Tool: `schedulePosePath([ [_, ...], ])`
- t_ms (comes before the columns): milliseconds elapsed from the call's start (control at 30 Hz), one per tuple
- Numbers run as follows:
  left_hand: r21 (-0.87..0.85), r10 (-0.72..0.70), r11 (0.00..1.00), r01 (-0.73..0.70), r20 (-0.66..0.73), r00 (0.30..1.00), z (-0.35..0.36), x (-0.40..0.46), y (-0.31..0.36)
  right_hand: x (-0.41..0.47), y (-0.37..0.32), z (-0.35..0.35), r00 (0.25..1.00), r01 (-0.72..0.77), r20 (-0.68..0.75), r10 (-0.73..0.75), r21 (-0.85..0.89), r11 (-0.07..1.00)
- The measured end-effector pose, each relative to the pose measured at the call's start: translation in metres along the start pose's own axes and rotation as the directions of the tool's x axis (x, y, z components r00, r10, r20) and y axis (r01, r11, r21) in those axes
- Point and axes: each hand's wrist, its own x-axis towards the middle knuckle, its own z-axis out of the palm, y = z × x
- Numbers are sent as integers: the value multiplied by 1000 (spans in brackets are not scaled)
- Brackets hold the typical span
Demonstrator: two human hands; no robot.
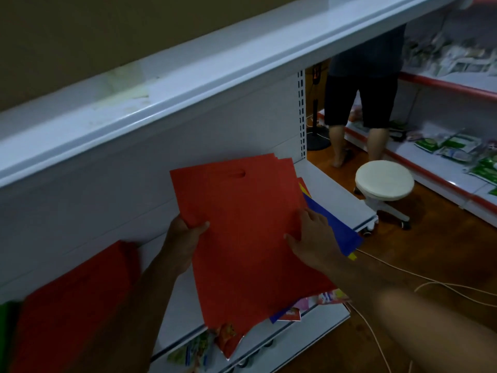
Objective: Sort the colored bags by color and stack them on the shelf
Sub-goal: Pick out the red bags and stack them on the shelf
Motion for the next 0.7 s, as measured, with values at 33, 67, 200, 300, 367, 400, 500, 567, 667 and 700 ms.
schedulePosePath([
  [33,50,25,998,-24,-20,999,0,1,-3,0,0,1,1000,-4,25,4,-25,1000],
  [67,101,47,994,-43,-37,998,0,1,-7,-1,-1,3,999,-6,53,9,-50,999],
  [200,247,54,969,-32,-80,995,6,0,-22,-2,0,8,994,21,109,-8,-122,992],
  [300,239,40,971,-17,-89,995,5,-2,-28,-3,0,10,993,51,110,-35,-145,988],
  [367,177,20,984,-7,-71,997,0,-3,-26,-3,2,11,996,50,86,-39,-122,991],
  [400,121,0,993,9,-69,998,-4,-3,-24,-2,3,11,997,35,72,-28,-89,995],
  [500,-65,-46,997,43,-59,997,-16,-6,-11,1,0,7,999,-6,46,4,53,999],
  [567,-163,-61,985,51,-61,996,-26,-10,-1,3,-11,3,999,-9,37,2,188,982],
  [667,-257,-53,966,23,-111,992,-47,-15,9,0,-33,-1,999,15,21,-25,380,925],
  [700,-270,-61,963,20,-145,988,-55,-17,11,-1,-41,0,999,34,18,-45,398,917],
])
